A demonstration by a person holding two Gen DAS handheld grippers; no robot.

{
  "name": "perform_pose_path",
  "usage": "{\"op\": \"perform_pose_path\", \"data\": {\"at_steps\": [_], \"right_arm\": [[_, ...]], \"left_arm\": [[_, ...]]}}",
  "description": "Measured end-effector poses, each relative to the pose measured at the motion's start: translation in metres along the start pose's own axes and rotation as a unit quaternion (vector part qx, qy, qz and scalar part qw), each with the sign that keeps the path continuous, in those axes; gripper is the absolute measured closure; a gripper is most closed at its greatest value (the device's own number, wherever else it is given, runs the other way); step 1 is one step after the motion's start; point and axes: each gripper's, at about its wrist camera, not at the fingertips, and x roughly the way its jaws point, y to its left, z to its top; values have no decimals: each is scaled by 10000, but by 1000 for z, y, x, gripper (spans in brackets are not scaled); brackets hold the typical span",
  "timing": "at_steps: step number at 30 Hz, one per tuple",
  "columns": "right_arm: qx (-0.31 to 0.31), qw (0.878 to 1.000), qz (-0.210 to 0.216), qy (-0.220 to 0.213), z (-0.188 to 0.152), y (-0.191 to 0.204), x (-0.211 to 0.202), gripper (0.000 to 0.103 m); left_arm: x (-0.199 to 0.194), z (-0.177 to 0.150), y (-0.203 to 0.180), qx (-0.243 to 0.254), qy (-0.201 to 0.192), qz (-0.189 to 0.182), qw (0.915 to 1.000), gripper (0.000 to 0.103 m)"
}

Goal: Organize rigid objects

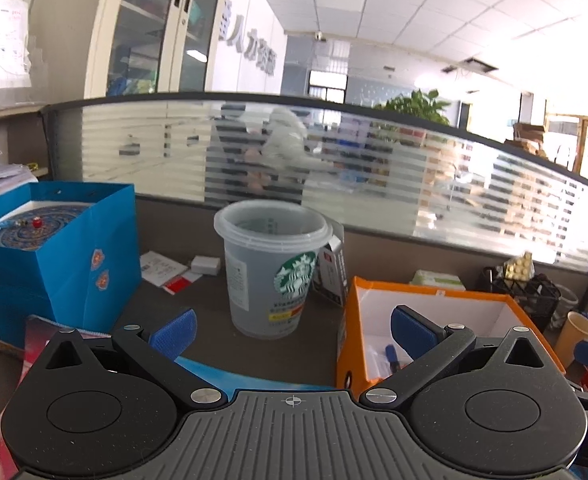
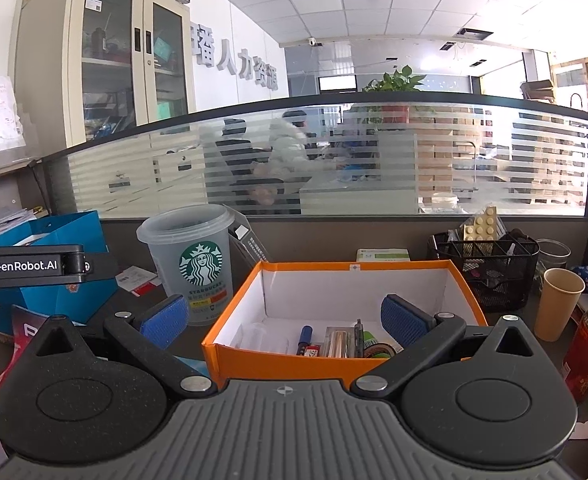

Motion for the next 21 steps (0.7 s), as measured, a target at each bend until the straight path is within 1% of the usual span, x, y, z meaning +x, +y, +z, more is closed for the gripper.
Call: {"op": "perform_pose_path", "data": {"at_steps": [2,3,7,12,16,21], "right_arm": [[-17,10000,5,24,-1,0,0,0],[-22,10000,10,39,-2,-1,1,0],[-16,10000,37,71,-5,-3,2,0],[-5,9999,55,129,-7,-4,6,0],[-38,9998,40,182,-9,-4,10,0],[-118,9993,-121,328,-10,-3,18,0]], "left_arm": [[-1,-2,3,-48,-181,14,9998,0],[0,-2,4,-63,-212,15,9998,0],[7,-2,9,-185,-51,-15,9998,0],[12,-6,13,-334,11,-35,9994,0],[13,-8,13,-274,5,-22,9996,0],[20,-9,12,-190,195,105,9996,0]]}}
